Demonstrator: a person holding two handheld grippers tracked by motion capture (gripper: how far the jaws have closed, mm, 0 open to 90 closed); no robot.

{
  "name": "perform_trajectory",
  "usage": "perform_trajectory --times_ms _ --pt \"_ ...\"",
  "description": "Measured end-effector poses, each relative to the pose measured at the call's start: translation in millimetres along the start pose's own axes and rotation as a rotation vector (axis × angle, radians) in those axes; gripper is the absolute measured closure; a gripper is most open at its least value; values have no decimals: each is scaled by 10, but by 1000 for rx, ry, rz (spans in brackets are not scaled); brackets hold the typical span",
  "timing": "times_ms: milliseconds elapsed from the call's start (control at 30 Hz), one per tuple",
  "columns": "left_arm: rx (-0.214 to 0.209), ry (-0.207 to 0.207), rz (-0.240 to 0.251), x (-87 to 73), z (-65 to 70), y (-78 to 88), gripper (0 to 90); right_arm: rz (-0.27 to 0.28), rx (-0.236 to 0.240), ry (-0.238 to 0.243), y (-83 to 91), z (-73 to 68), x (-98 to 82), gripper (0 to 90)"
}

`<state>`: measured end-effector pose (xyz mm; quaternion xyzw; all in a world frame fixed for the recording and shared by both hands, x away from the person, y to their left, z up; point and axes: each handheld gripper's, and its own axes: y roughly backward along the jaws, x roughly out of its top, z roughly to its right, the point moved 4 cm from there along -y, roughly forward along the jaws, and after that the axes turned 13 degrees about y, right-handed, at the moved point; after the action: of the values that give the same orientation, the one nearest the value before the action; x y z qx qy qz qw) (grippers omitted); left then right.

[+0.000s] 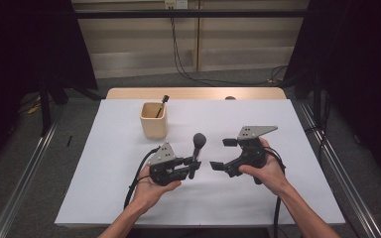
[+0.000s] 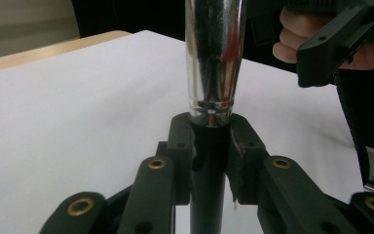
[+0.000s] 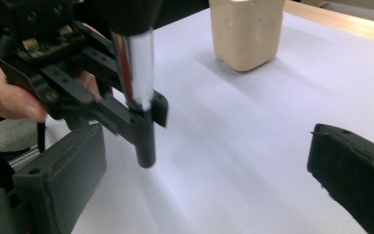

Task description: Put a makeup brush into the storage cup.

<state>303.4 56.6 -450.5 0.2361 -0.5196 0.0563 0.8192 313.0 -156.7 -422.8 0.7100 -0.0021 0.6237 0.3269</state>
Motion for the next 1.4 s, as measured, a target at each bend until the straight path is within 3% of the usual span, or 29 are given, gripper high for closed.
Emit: perform_trajectory --times_ms 133,433,867,1033,1167,1400 --pt "1 -2 11 18 10 66 747 -8 -38 -29 23 31 -62 18" --pt "29 3 30 51 -60 255 747 12 -88 -16 119 48 -109 14" --pt "80 19 73 118 -172 588 746 45 -237 -40 288 118 -337 12" --pt "109 29 97 148 -246 716 747 49 -259 -83 359 118 -435 9" --pt "131 30 107 170 -299 815 747 82 -291 -77 425 97 -475 9" --pt "160 38 134 236 -381 938 747 85 -358 -72 547 93 -595 5"
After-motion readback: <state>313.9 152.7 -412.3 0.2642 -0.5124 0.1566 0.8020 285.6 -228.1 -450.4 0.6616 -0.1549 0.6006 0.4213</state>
